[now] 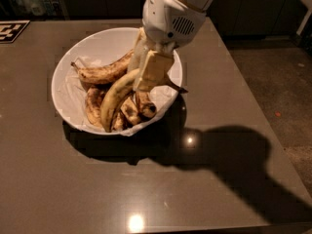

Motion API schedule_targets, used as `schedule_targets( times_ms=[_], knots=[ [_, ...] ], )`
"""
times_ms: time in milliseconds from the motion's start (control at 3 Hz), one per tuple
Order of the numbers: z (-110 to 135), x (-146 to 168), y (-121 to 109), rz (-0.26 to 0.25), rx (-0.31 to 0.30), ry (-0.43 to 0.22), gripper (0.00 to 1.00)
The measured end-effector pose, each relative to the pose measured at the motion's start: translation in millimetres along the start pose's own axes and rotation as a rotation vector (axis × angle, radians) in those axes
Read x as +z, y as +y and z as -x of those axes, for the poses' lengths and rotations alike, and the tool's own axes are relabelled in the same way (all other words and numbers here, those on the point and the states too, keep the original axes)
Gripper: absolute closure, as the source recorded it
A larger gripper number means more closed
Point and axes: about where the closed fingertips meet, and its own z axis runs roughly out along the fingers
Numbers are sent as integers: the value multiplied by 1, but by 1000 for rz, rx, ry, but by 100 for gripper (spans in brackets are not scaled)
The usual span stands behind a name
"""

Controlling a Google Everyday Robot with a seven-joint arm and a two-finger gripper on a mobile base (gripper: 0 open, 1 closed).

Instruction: Pick banana from white bowl

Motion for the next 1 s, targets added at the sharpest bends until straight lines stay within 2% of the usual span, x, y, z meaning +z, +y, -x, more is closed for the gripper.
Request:
schedule_targets(
  times_ms=[667,1000],
  knots=[
    [12,-24,49,-16,-124,-66,100],
    [13,-33,70,-34,-150,-90,100]
  ],
)
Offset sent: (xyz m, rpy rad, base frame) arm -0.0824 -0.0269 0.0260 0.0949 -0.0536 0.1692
